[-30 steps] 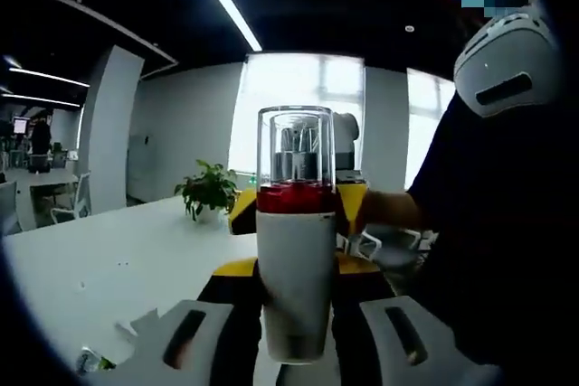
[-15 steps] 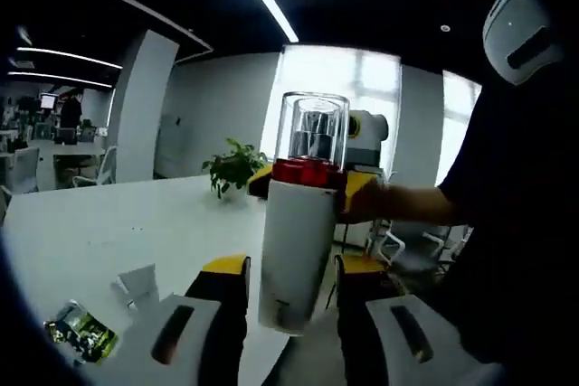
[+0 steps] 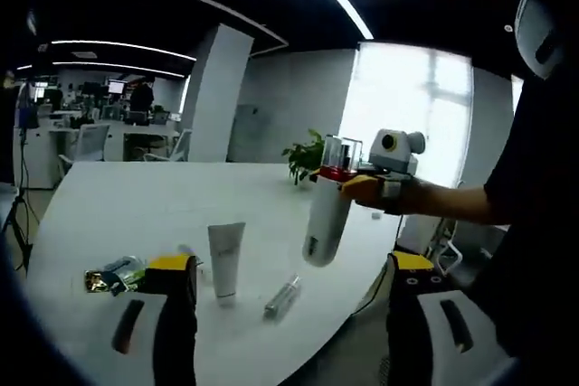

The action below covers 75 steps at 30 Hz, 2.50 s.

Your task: Arrange the skincare products in the storage area until every visible bottle or jar stands upright without overlapping.

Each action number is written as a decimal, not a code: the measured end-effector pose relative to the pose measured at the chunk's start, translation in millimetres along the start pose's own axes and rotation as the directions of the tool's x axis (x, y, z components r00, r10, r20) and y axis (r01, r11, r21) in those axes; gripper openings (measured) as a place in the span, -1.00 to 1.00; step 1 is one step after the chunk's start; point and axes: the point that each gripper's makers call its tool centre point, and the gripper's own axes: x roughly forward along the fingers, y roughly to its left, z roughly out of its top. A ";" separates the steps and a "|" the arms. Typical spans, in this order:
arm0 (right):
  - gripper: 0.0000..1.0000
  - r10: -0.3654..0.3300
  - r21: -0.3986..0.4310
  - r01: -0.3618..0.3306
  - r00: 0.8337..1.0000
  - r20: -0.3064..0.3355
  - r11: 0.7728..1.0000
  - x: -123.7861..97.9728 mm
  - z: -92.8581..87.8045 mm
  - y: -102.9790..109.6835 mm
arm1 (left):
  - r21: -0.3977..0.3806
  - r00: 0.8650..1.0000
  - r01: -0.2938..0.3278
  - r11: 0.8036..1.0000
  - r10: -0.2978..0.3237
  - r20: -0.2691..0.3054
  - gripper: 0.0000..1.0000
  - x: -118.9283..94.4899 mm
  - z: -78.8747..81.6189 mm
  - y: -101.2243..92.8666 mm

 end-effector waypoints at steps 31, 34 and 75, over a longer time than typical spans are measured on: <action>-0.62 0.012 0.038 -0.012 1.000 -0.011 0.999 41.0 -135.2 -100.9 | -0.051 0.972 -0.225 0.973 0.220 -0.088 0.98 8.7 -58.0 81.1; -0.62 0.009 0.016 -0.009 1.000 -0.024 1.000 43.5 -141.2 -99.6 | -0.056 0.972 -0.220 0.974 0.214 -0.101 0.98 12.1 -59.6 81.9; -0.34 -0.073 0.037 0.080 0.986 -0.150 0.996 24.8 -127.1 -89.6 | -0.102 0.984 -0.173 0.980 0.167 -0.064 0.95 6.4 -37.7 66.8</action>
